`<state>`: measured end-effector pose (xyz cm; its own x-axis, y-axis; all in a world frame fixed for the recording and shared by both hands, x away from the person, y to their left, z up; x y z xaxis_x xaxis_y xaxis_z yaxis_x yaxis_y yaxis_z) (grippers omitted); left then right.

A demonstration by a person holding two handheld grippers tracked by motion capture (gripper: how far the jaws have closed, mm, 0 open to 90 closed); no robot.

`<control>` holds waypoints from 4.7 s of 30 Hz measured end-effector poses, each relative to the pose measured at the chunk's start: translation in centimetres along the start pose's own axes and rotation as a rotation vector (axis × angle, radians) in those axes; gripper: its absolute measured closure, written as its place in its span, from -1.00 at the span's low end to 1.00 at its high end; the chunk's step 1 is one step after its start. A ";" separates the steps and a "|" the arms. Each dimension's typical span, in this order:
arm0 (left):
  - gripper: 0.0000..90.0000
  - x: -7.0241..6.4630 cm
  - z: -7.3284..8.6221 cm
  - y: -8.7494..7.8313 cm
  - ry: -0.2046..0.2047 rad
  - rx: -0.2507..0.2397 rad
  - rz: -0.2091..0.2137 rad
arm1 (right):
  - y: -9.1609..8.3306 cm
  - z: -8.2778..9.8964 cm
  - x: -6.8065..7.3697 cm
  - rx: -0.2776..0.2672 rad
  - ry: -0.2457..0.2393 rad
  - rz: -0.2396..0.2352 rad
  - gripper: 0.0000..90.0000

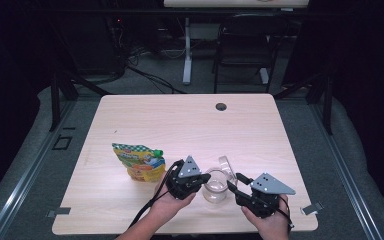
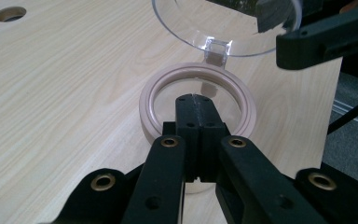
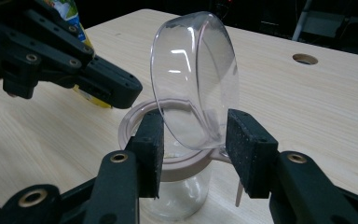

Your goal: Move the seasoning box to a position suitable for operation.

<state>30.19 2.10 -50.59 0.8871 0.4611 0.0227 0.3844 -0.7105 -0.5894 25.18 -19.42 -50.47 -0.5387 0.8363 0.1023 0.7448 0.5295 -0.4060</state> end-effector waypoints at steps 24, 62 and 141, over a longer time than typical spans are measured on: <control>1.00 0.2 0.9 -0.2 -0.006 0.019 0.004 | -0.2 0.7 -2.3 0.019 0.115 0.006 0.41; 0.68 5.3 8.3 -10.4 -0.120 -0.063 -0.154 | 3.2 3.6 -4.1 0.189 0.146 0.018 0.66; 0.47 10.3 12.4 -13.3 -0.207 -0.120 -0.100 | 3.6 2.7 -5.8 0.131 0.190 0.004 0.40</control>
<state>31.02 22.89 -52.56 0.7766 0.6224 -0.0975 0.5060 -0.7084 -0.4921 29.87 -22.73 -54.97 -0.4423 0.8569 0.2648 0.6831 0.5131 -0.5197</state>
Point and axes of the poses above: each handheld gripper's, and its own axes: y roughly forward along the jaws, z roughly out of its underside, x roughly to its left, the point moved 2 cm from there along y, roughly forward along the jaws, and after that the axes turned 5 degrees about y, right-handed, at the moved point
